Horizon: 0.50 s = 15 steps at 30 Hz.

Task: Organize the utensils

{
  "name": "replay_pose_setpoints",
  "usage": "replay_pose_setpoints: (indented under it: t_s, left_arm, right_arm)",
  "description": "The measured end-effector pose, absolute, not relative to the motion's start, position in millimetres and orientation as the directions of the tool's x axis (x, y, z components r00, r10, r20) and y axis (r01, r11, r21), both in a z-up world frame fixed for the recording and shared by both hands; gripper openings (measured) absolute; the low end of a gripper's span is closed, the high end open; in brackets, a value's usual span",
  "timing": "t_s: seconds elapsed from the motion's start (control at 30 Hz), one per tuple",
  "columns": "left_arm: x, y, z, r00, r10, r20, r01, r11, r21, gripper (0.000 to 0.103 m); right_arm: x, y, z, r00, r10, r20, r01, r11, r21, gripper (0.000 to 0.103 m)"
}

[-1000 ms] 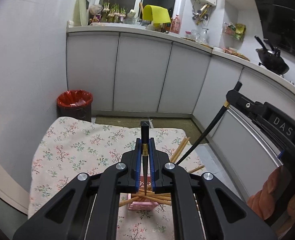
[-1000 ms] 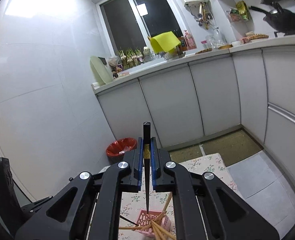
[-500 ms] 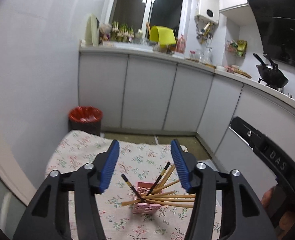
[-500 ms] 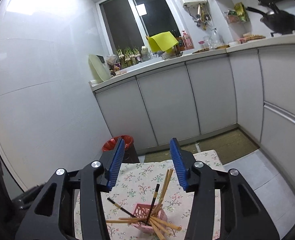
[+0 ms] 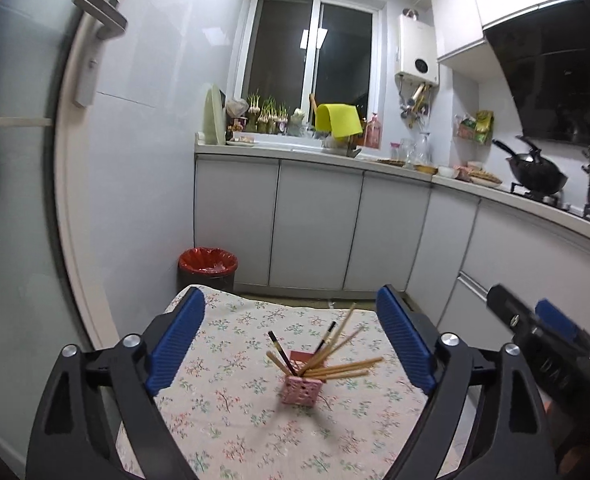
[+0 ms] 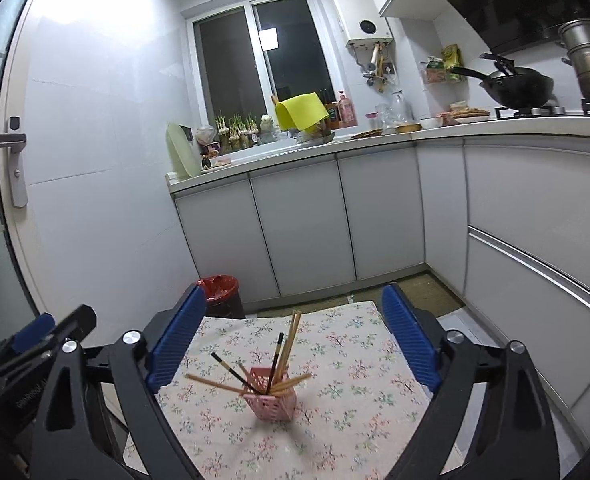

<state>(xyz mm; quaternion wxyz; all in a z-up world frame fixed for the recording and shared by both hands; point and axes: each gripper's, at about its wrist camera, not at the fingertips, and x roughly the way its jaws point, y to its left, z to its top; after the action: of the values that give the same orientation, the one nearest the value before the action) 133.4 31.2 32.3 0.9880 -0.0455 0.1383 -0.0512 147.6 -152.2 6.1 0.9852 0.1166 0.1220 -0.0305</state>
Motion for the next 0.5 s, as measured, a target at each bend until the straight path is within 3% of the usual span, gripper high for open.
replay_pose_setpoints:
  t_s: [0.1,0.33,0.5]
  left_arm:
    - [102.4,32.4,35.2,0.969,-0.081,-0.234,0.058,0.993,-0.101,0.094]
    - [52.1,37.0,37.8,0.974,-0.019,-0.226,-0.001,0.996,-0.086,0.096]
    - [29.3,28.3,42.6,0.973,0.043,-0.228,-0.052,0.998,-0.035,0.096]
  right_arm:
    - [119.2,-153.1,6.1,0.964,-0.068,-0.257,0.127,0.968,0.217,0.096]
    - [72.9,-168.0,-3.8,0.937,-0.126,-0.325,0.216,0.942,0.258,0.096]
    - [48.7,-160.8,-8.2,0.912,-0.161,-0.377,0.249,0.948,0.198,0.096]
